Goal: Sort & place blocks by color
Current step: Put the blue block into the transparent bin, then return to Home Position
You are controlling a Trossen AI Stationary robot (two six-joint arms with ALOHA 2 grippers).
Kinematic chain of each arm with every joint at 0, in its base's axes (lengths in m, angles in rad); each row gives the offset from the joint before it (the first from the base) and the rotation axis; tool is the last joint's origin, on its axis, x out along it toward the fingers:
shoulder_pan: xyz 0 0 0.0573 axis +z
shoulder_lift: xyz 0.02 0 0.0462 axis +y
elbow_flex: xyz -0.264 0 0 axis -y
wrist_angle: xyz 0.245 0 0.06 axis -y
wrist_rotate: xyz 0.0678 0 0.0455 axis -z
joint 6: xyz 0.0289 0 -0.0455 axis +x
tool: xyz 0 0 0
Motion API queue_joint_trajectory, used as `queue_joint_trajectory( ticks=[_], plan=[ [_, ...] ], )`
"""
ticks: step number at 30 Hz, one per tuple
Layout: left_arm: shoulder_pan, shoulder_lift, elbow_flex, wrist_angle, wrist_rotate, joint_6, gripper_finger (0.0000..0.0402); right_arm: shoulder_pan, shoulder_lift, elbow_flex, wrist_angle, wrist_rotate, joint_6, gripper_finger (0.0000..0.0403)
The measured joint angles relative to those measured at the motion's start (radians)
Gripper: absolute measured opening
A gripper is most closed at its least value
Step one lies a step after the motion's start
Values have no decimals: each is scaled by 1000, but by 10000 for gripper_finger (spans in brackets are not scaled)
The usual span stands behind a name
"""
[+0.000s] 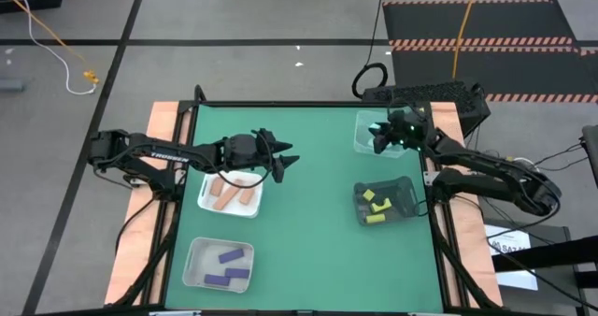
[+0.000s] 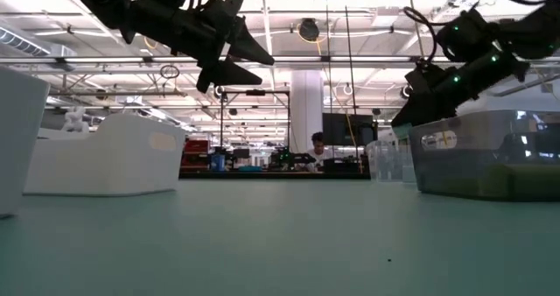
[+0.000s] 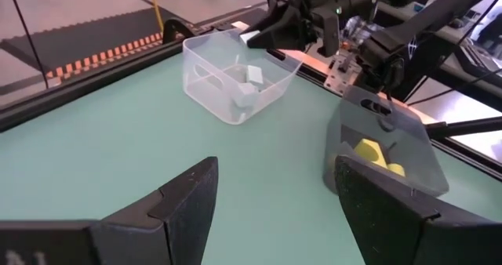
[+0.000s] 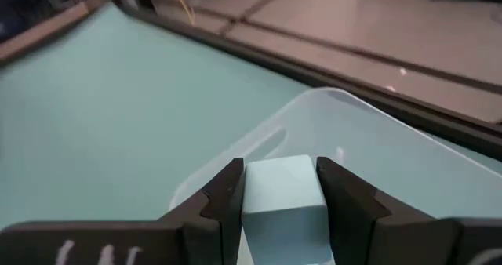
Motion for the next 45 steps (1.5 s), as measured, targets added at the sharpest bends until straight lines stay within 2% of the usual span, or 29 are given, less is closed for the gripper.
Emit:
queue_joint_trajectory(
  ticks=[7, 14, 22, 25, 29, 36, 41, 45],
  plan=[
    [0, 0, 0, -1, -3, 0, 255, 0, -1, -178, 350, 1, 101, 121],
    [0, 0, 0, 0, -3, 0, 255, 0, -1, -290, 527, 2, 100, 127],
    [0, 0, 0, 1, -4, -3, 255, 0, 0, -315, 557, 7, 96, 154],
    [0, 0, 0, 1, -5, -3, 255, 0, 0, -315, 569, 51, 96, 167],
    [0, 0, 0, 1, -5, -3, 255, 0, 0, -316, 569, 130, 79, 198],
    [1, 0, 0, -2, -38, 44, 255, 0, 0, -317, 591, 129, 38, 254],
    [16, -36, -2, -97, -54, 219, 255, 0, -1, -314, 672, 128, 36, 265],
    [74, -106, -2, -222, -56, 205, 255, 0, -1, -310, 673, 129, -20, 265]
  ],
)
